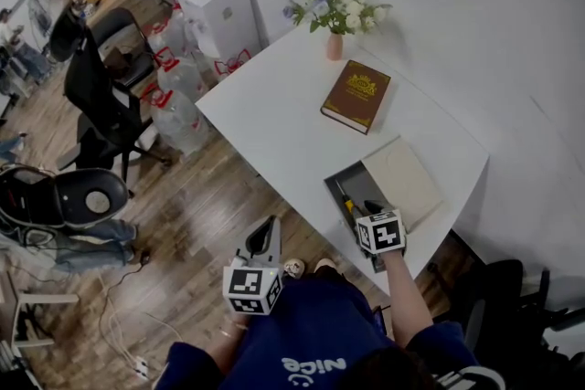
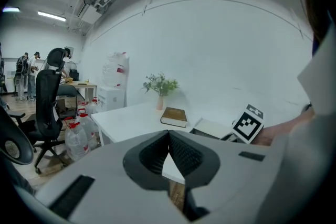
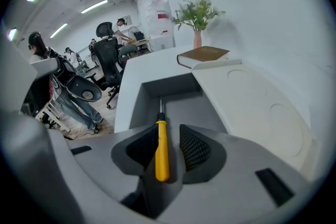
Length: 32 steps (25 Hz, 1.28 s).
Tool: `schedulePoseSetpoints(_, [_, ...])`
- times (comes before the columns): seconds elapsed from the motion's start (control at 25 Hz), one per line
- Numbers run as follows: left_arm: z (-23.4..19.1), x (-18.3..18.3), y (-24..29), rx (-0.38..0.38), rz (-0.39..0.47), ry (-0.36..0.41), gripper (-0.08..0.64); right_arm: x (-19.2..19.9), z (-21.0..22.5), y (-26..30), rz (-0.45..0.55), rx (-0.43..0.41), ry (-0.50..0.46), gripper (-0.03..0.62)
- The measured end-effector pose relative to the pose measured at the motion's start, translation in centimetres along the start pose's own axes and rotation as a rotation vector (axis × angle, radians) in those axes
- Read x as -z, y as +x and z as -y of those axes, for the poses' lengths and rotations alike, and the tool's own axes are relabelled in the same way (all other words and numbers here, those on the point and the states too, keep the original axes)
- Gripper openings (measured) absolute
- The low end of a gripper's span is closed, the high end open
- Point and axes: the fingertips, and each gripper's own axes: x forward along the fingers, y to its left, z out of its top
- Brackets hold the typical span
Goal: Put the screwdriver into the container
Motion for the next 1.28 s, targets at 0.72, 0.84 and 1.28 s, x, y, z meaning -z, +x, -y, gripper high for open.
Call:
schedulePoseSetpoints(0.72, [6.2, -0.9, 1.2, 0.264, 0.002, 0.061, 0.017, -2.2, -0.6, -14.5, 0.417, 0.145, 0.132, 0.138])
schedulePoseSetpoints(0.84, [7.7, -0.9, 1.6, 0.331, -0.003, 0.077, 0.017, -0.8, -0.9, -16.4, 0.457, 0.179, 0.162, 0.138])
schedulePoseSetpoints(1.28, [14.3, 0.0, 2.0, 0.584, -0.032, 0.142, 0.017, 4.7, -2.0, -22.0, 0.579, 0.368, 0.275, 0.138])
